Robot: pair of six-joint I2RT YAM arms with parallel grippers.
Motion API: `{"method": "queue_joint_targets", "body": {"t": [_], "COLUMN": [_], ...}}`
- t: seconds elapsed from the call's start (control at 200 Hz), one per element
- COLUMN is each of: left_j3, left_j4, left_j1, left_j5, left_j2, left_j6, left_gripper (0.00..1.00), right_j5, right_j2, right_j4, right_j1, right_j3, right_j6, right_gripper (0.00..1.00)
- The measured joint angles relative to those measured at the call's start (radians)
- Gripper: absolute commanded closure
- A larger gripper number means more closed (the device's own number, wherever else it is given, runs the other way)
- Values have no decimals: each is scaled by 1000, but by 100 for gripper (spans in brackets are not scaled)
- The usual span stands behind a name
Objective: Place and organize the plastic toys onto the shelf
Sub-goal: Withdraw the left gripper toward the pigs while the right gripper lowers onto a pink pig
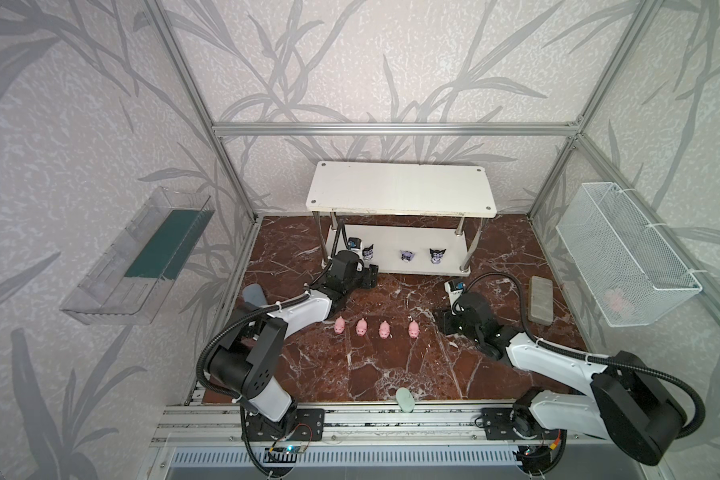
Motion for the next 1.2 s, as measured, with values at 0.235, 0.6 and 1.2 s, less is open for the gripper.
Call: {"method": "queue_joint_targets", "body": {"t": [0.235,0.6,1.2], "left_j3": [-78,-212,-332], "left_j4": [-19,-217,-449], "left_j1": [-61,-129,-138], "left_j5": [-47,-185,-270], "left_j2": [-153,-564,-877], "left_j6": [-19,-79,-137], "left_gripper": [24,24,24], "right_j5": [0,-9,-38], "right_j2": [-20,-174,-150], "right_j4": [-15,-175,-332], "right_j1": [0,0,3], "right_j3": [0,0,-25], "right_j6": [3,7,26], "right_gripper": [44,37,29]}}
